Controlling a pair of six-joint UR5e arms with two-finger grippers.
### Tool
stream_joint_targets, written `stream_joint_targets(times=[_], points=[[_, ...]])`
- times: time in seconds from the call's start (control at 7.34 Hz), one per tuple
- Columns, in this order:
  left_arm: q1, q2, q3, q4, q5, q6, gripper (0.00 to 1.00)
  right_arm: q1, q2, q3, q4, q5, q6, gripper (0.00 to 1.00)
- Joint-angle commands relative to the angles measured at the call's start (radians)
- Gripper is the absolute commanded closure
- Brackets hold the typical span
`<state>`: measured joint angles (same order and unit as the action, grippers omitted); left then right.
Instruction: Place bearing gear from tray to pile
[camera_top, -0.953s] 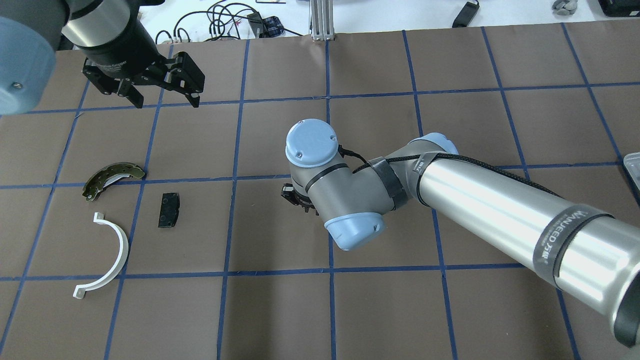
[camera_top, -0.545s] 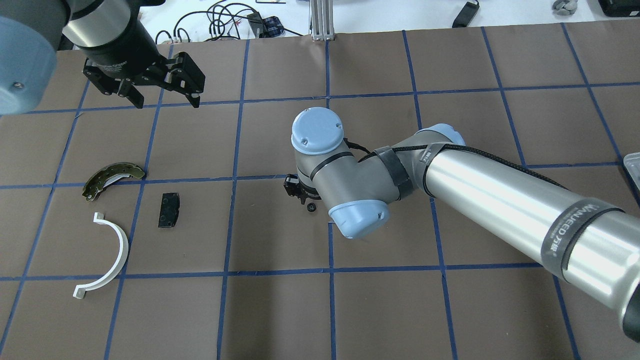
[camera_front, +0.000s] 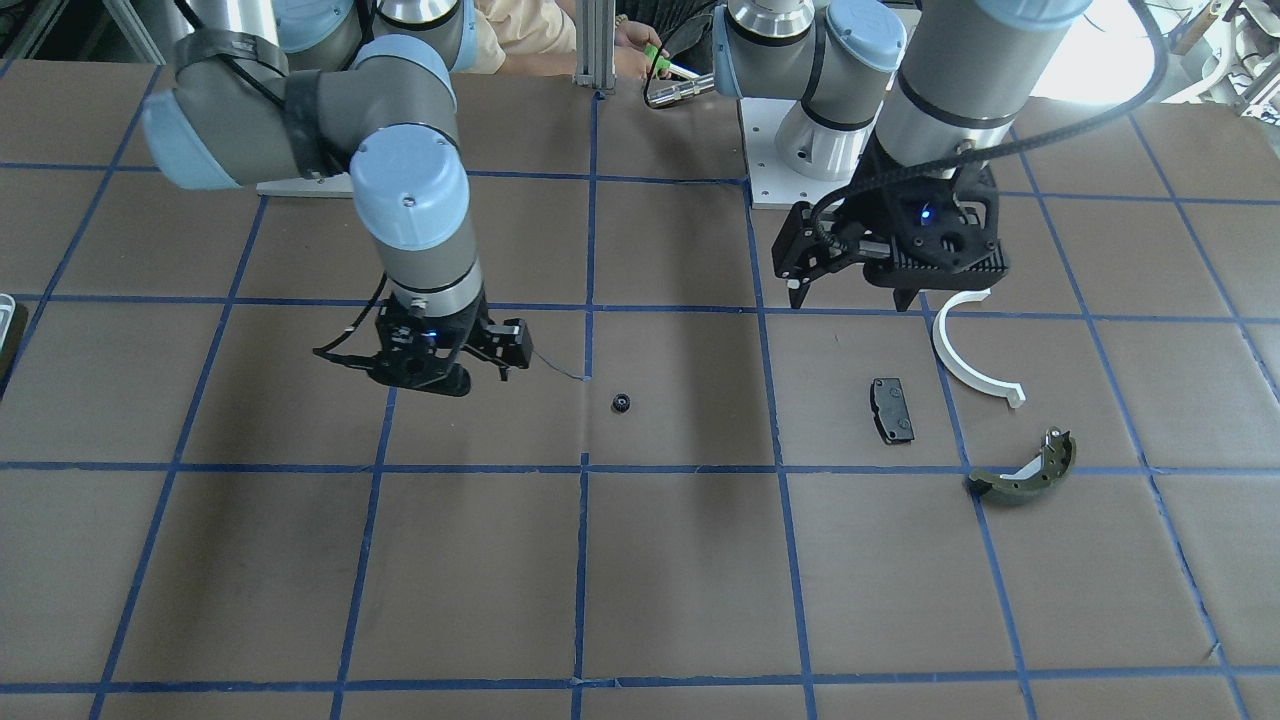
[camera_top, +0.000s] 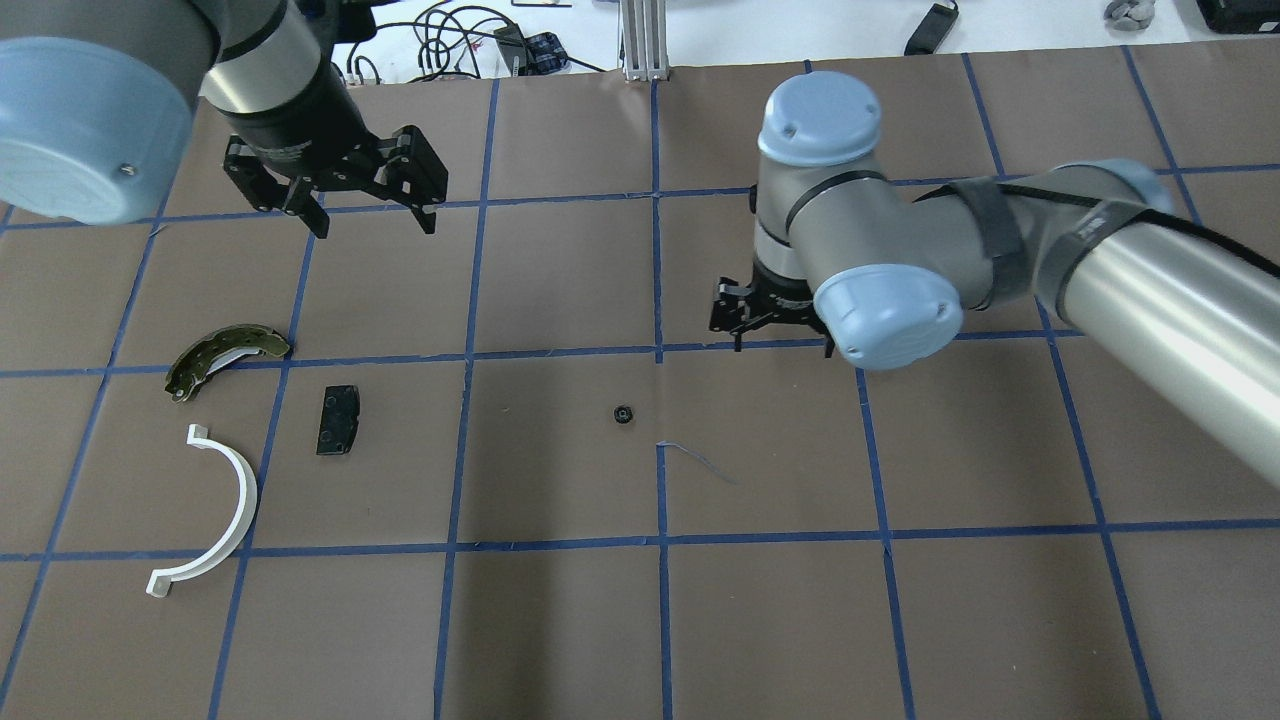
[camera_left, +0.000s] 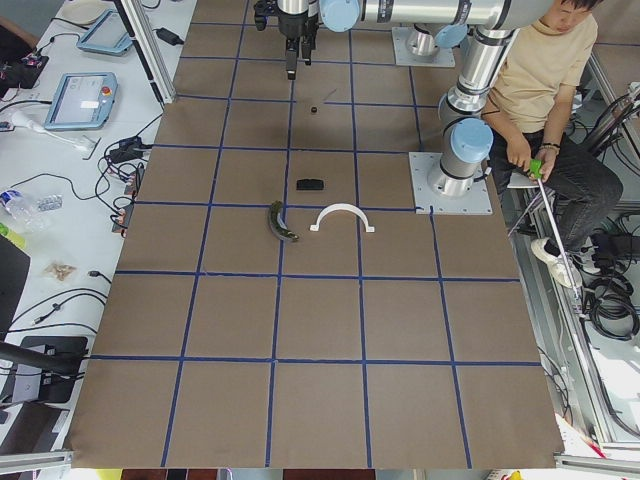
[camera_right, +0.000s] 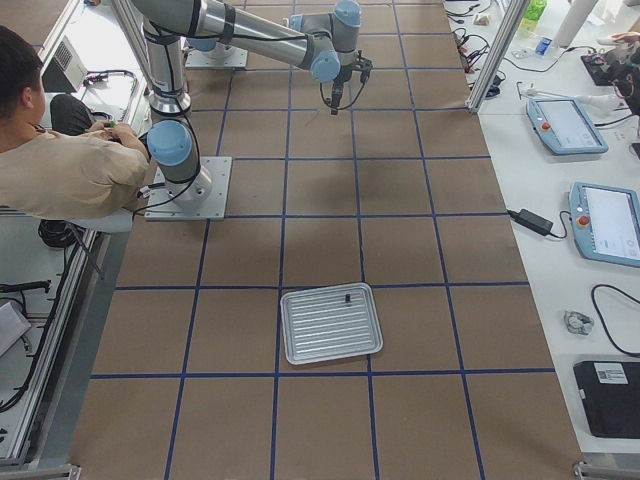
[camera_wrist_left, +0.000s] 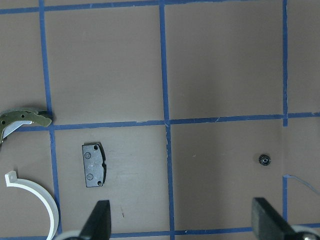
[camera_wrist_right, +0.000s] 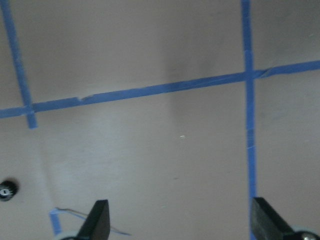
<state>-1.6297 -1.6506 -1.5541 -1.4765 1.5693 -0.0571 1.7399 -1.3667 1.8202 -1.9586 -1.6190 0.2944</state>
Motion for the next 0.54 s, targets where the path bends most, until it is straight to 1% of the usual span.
stream_joint_targets(times=[0.0,0.14,0.27,0.41], points=[[-0.114,-0.078,-0.065,0.134,0.006,-0.136,0.0,-0.173,-0.054,0.001,0.041,-0.096,-0.174,0.0],[-0.172,-0.101,-0.107,0.183,0.009,-0.189,0.0,-0.241,-0.054,-0.001,0.032,-0.114,-0.211,0.0],[-0.227,-0.132,-0.145,0.246,0.002,-0.276,0.0,-0.32,-0.052,0.001,0.026,-0.119,-0.298,0.0],[-0.258,-0.162,-0.197,0.315,0.0,-0.282,0.0,-0.424,-0.052,0.004,0.036,-0.102,-0.376,0.0]])
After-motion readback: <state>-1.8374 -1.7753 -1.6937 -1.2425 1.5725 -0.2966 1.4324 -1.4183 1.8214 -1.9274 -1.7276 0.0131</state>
